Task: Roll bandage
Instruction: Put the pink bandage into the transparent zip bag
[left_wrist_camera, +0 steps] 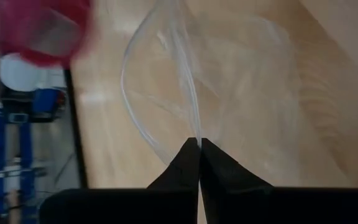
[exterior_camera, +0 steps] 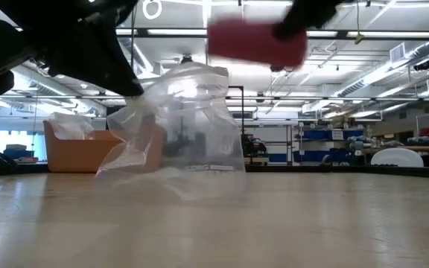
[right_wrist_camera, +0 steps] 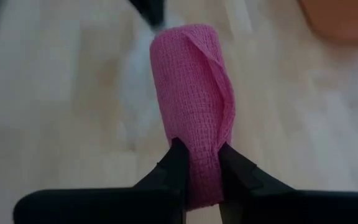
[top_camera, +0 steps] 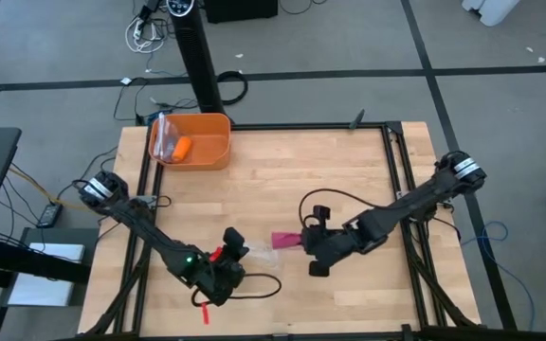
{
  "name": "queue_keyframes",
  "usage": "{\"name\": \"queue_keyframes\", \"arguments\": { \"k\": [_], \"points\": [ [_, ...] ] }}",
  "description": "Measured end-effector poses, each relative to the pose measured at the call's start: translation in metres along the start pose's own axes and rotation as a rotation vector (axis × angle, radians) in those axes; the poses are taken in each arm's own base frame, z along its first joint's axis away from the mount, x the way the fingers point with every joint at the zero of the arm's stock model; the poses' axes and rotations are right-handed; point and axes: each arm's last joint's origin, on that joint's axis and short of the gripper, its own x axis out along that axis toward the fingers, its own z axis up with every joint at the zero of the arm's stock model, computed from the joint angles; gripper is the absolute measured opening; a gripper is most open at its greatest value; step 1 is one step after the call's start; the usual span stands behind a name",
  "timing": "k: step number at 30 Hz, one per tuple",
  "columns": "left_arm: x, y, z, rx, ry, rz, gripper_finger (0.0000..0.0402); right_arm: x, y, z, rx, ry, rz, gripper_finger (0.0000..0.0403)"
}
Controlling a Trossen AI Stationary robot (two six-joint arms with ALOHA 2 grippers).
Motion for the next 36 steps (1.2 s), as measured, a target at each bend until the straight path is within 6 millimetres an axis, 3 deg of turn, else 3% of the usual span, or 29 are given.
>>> {"name": "queue_keyframes", "arguments": {
  "k": [5, 10, 18, 36],
  "points": [
    [0.007, 0.005, -0.001, -0.037, 0.005, -0.028, 0.0003, -0.016, 0.006, 0.033, -0.054, -0.089, 0.038, 0.0048],
    [0.005, 0.018, 0.011, -0.068, -0.022, -0.023, 0.0002, 0.001, 0.007, 0.047, -0.088, -0.043, 0.068, 0.0048],
    [-0.005, 0.036, 0.024, -0.031, -0.013, -0.023, 0.0002, 0.016, 0.0, 0.038, -0.055, 0.14, -0.001, 0.0048],
    [0.003, 0.052, 0.03, -0.06, -0.042, -0.024, 0.0002, 0.016, 0.002, 0.035, -0.075, 0.195, 0.077, 0.0048]
  ]
}}
